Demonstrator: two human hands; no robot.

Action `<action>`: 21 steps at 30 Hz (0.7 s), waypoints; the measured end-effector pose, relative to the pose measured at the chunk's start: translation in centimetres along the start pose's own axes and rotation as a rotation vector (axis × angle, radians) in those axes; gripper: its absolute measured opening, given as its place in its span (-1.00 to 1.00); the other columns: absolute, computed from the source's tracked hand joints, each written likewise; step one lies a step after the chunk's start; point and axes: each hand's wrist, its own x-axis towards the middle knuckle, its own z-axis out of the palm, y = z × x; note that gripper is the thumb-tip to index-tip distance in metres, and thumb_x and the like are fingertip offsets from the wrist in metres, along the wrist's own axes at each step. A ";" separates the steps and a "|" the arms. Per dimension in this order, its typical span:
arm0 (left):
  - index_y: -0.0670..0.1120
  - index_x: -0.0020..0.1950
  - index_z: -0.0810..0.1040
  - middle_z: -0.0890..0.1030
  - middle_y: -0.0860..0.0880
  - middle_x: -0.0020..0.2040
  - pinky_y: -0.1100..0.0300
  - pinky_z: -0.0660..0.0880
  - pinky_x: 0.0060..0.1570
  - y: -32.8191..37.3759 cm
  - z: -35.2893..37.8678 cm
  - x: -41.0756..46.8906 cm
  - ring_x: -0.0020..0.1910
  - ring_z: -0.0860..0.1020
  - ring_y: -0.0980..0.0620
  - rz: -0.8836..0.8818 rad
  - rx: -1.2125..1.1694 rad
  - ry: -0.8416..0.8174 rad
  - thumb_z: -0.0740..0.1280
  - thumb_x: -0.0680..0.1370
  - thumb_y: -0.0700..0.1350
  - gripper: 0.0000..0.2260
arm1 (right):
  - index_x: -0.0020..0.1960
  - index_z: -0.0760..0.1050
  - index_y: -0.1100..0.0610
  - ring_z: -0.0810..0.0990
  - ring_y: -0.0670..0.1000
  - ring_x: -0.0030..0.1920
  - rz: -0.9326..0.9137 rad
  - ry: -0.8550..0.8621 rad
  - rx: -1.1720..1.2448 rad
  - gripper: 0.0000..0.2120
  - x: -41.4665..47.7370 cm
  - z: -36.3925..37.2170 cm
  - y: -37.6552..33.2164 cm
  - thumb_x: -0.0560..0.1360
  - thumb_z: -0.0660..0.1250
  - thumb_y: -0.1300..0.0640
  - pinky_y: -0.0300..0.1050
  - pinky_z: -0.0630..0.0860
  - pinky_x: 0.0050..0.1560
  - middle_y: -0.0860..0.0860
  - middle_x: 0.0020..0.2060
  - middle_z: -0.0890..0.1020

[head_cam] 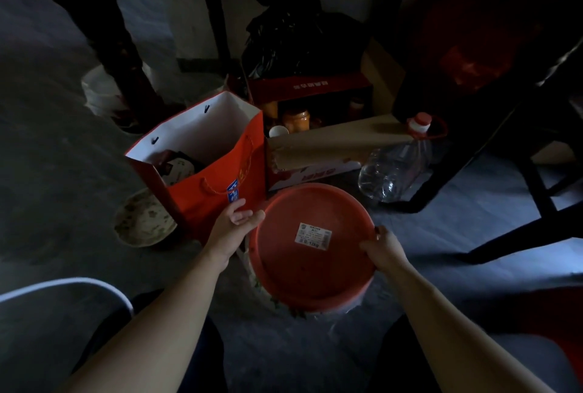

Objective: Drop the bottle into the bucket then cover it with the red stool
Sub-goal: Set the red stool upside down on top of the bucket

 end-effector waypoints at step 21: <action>-0.05 0.44 0.32 0.46 -0.13 0.35 0.10 0.39 0.16 -0.5 1.0 -0.6 0.23 0.44 0.02 0.040 0.029 0.063 0.45 0.14 0.30 -0.07 | 0.55 0.05 0.06 0.15 0.29 0.48 -0.349 0.059 -0.809 -0.24 -2.3 3.8 -1.9 0.48 0.36 0.02 0.20 0.29 0.42 0.28 0.47 0.16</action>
